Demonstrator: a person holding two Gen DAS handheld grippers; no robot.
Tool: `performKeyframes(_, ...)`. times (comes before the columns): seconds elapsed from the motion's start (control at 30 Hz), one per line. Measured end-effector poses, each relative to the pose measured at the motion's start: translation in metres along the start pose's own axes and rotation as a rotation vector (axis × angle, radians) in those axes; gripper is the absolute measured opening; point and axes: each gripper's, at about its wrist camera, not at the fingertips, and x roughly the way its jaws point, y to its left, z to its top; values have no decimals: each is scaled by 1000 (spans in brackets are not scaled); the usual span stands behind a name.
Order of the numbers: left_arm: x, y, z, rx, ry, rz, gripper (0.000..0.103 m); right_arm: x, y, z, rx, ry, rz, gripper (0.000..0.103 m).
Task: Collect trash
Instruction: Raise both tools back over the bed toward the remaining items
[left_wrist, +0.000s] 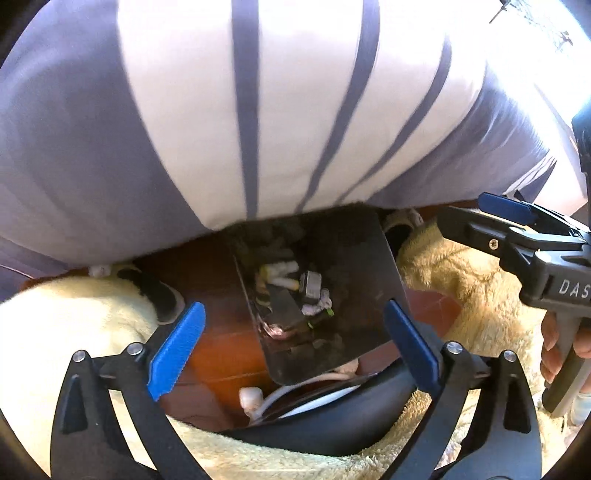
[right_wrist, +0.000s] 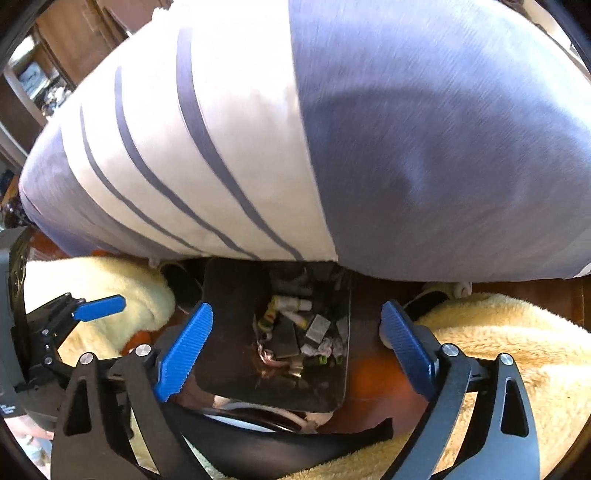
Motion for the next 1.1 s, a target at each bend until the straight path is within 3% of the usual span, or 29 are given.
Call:
performKeyframes(0.47, -121, -4, 42, 30, -300, 50, 95, -86, -5, 33, -12, -209, -5, 99)
performKeyframes(0.63, -142, 7, 66, 24, -361, 83, 95, -103, -1, 56, -41, -256, -16, 99)
performKeyframes(0.83, -150, 27, 95, 1, -386, 120, 95, -112, 9, 95, -88, -293, -34, 99)
performKeyframes(1.1, -130, 52, 141, -12, -370, 161, 95, -91, 15, 146, -102, -292, -46, 99)
